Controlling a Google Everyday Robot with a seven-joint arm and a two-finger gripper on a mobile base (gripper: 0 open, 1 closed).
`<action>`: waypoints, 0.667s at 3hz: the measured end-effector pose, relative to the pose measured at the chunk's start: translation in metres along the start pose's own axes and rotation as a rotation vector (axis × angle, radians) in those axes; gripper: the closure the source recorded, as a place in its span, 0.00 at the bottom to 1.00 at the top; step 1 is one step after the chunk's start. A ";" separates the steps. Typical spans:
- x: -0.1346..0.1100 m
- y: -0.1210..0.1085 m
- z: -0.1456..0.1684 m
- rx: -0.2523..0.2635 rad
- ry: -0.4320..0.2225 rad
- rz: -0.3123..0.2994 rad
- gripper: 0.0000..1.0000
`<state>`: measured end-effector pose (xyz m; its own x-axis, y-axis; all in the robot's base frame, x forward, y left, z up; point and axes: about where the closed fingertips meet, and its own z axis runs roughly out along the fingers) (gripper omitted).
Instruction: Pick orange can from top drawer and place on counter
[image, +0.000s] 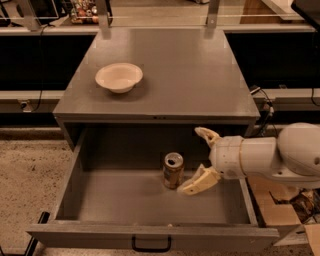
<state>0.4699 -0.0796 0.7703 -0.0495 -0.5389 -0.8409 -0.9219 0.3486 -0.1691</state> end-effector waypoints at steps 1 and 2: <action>0.009 0.004 0.034 -0.018 -0.031 0.010 0.00; 0.016 0.002 0.055 -0.008 -0.060 0.024 0.00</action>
Offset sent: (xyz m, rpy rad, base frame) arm 0.0319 0.0452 -0.0633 0.1060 -0.0040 -0.0165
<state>0.4886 -0.0453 0.7282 -0.0487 -0.4830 -0.8743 -0.9238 0.3546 -0.1445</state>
